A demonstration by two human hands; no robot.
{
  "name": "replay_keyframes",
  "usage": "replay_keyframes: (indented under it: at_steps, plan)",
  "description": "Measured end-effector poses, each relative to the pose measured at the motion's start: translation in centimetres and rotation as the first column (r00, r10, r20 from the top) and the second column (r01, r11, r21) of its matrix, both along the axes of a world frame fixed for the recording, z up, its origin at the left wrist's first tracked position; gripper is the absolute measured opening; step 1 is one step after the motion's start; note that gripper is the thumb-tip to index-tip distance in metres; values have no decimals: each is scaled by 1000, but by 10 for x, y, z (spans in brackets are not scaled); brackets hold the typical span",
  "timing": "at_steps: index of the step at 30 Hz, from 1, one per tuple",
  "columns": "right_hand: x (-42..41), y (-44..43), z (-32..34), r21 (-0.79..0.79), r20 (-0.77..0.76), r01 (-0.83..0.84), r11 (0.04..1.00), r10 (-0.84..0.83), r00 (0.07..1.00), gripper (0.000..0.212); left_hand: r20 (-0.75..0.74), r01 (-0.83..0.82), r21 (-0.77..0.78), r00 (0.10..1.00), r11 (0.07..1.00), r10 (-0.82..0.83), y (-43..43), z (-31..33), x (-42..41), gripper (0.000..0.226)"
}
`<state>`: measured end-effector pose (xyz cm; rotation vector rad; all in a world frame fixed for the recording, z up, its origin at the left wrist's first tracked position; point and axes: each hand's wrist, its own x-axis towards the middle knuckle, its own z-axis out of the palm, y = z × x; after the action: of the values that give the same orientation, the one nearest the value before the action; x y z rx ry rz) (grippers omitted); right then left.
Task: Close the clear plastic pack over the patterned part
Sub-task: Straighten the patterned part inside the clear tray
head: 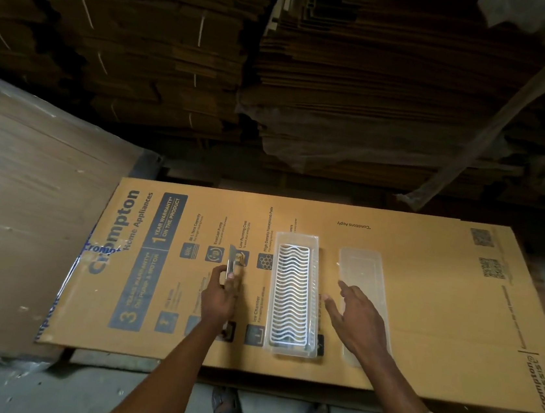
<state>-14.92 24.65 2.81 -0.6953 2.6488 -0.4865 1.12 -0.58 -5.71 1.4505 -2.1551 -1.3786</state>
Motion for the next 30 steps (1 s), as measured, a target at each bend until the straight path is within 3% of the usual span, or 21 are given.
replay_keyframes:
  at_steps: [4,7,13,21,23,27,30]
  plan:
    - [-2,2,-3,-23,-9,24,999,-25,1000,66,-283,16,241,958,970,54,8,26,2,28]
    - [-1,2,-4,-29,-18,27,999,-28,999,65,-403,66,289,913,955,59,16,47,0,27]
    - [-2,3,-5,-61,-44,32,998,-34,998,69,-401,155,204,914,967,-61,24,68,-7,52]
    - [-4,9,-4,-92,-61,51,994,-56,997,74,-473,341,422,873,840,-116,33,92,-9,67]
    - [-4,13,-4,-92,-59,62,994,-67,996,74,-485,342,465,870,817,-89,38,93,-11,62]
    - [-4,20,-4,-94,-60,85,992,-91,994,76,-421,257,499,906,828,-27,51,100,-19,20]
    - [-2,27,-5,-106,-55,105,989,-111,992,80,-291,206,443,954,873,-78,62,97,-34,25]
